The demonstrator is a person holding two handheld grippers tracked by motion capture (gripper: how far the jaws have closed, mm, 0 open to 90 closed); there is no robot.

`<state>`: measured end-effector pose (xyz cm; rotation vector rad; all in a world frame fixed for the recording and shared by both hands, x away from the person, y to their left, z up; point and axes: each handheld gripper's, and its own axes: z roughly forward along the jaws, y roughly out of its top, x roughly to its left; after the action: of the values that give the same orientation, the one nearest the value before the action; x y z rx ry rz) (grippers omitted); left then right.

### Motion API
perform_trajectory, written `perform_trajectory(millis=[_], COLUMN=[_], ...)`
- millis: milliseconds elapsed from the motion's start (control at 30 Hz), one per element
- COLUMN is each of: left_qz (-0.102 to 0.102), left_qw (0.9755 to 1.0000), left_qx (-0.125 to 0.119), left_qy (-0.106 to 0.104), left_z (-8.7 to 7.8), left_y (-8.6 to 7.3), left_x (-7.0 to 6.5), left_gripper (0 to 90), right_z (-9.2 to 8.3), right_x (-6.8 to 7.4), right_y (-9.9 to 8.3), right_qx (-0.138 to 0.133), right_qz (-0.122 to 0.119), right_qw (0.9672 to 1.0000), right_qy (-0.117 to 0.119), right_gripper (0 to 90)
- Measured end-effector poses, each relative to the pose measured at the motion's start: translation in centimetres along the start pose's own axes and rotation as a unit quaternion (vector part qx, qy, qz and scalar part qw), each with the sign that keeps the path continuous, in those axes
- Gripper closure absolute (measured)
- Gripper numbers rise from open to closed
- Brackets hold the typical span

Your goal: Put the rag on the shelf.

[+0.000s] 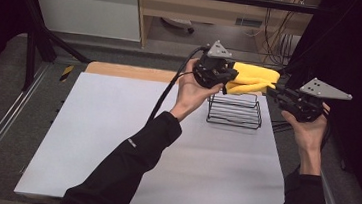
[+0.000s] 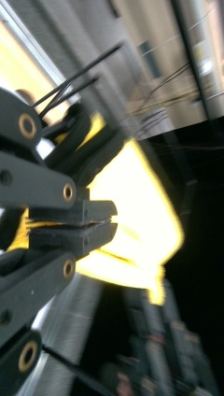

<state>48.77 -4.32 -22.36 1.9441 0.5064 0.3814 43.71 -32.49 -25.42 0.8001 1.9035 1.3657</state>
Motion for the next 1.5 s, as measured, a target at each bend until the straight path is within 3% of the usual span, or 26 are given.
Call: perform_trajectory(millis=[100,167,233,300,400,467,567,700,900,933,1000,1133,1300,1500], left_qz=[0.01,0.014,0.01,0.008,0.009,0.006,0.01,0.011,-0.002,-0.007,-0.006,-0.005,-0.014,-0.034], left_qw=[0.9996,0.9993,0.9991,0.999,0.999,0.9992,0.9991,0.9993,0.9997,0.9998,0.9997,0.9993,0.9973,0.9954], left_qx=[0.024,0.035,0.039,0.041,0.037,0.033,0.032,0.03,0.021,0.02,0.021,0.033,0.063,0.077], left_qy=[0.005,0.01,0.015,0.019,0.022,0.022,0.023,0.021,0.008,0.005,0.006,0.015,0.035,0.046], left_z=[1.2,1.6,2.0,2.2,2.6,2.9,3.1,2.9,1.1,0.1,-0.5,-3.6,-7.0,-11.0], left_y=[-1.0,-1.6,-2.0,-2.4,-2.8,-3.1,-3.4,-3.8,-4.6,-4.9,-5.0,-6.2,-9.0,-14.1], left_x=[-0.2,-0.1,0.2,0.4,0.7,0.7,0.8,0.9,1.0,1.1,1.2,1.6,2.4,3.3], left_gripper=[89.7,89.7,89.7,89.7,89.7,89.7,89.7,88.7,78.5,74.5,68.5,55.5,39.7,21.8], right_z=[-0.3,-0.5,-0.6,-0.5,0.6,1.5,2.5,3.0,2.1,1.6,1.2,0.7,0.4,0.7], right_x=[0.1,0.2,0.4,0.5,0.4,0.2,0.0,0.0,0.5,1.0,1.6,2.9,4.5,6.8], right_y=[0.2,0.4,0.7,0.9,0.4,-0.5,-1.9,-2.6,-2.2,-1.7,-1.2,-0.4,-0.3,-1.8], right_qx=[0.002,-0.01,-0.022,-0.024,0.024,0.052,0.071,0.06,0.027,0.017,0.015,0.01,0.021,0.028], right_qz=[0.007,0.028,0.04,0.051,0.083,0.112,0.121,0.122,0.11,0.106,0.1,0.098,0.106,0.121], right_qw=[1.0,0.9995,0.9989,0.9983,0.9962,0.9924,0.9899,0.9902,0.9935,0.9941,0.9948,0.9951,0.9941,0.9921], right_qy=[0.004,0.009,0.012,0.017,0.009,0.003,-0.017,-0.032,-0.016,-0.015,-0.013,-0.01,-0.002,0.017], right_gripper=[69.5,60.0,57.9,62.9,82.3,89.6,90.0,89.3,77.9,70.2,61.8,45.5,23.8,10.3])
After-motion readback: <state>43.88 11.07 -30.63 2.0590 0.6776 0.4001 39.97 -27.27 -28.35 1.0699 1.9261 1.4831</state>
